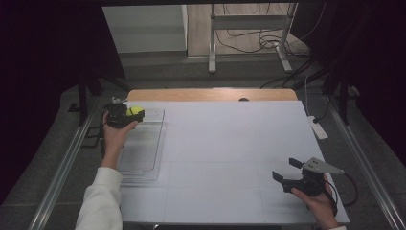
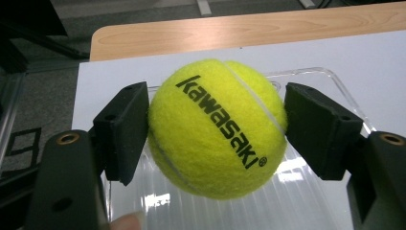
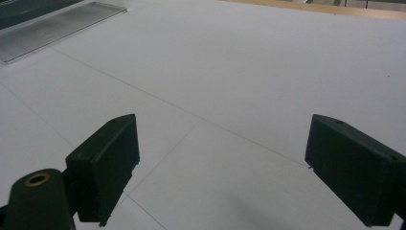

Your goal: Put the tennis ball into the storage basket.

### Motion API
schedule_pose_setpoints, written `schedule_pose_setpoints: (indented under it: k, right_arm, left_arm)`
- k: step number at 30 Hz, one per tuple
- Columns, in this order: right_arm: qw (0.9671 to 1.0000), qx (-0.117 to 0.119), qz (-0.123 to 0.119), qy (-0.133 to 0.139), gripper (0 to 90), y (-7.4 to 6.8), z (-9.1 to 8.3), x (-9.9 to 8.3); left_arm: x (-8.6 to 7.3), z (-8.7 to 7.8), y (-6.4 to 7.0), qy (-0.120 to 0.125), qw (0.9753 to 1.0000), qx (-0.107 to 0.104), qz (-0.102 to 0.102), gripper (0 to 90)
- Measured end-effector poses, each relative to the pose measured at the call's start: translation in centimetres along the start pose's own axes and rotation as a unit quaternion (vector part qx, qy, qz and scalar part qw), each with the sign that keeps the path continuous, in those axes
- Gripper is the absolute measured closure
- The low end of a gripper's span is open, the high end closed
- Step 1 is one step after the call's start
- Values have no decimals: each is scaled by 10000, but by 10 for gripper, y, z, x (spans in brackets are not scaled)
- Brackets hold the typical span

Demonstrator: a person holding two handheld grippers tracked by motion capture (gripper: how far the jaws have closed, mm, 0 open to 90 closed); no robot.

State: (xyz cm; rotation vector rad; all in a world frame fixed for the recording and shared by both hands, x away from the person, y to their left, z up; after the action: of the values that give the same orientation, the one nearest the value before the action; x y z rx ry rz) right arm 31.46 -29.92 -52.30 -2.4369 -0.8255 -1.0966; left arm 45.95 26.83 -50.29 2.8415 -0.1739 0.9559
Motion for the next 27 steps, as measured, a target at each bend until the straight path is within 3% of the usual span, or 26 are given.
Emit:
schedule_pose_setpoints:
  k: [27]
  right_arm:
    - [10000, -4, -4, -11, 118, 0, 0, 0]
  left_arm:
    - [-7, 16, -5, -471, 9987, 191, 85, 271]
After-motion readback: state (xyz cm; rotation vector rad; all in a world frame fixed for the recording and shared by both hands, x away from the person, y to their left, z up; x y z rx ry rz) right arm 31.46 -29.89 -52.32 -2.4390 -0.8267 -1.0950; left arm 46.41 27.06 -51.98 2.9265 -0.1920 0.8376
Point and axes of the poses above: each handheld gripper's, and its own axes: z roughly forward along the jaws, x roughly out of its top, y roughly to its right, the point moved 5 cm from there along z, roughly forward along the jaws, and after that the axes turned 13 degrees about -y, right-handed, at the moved point
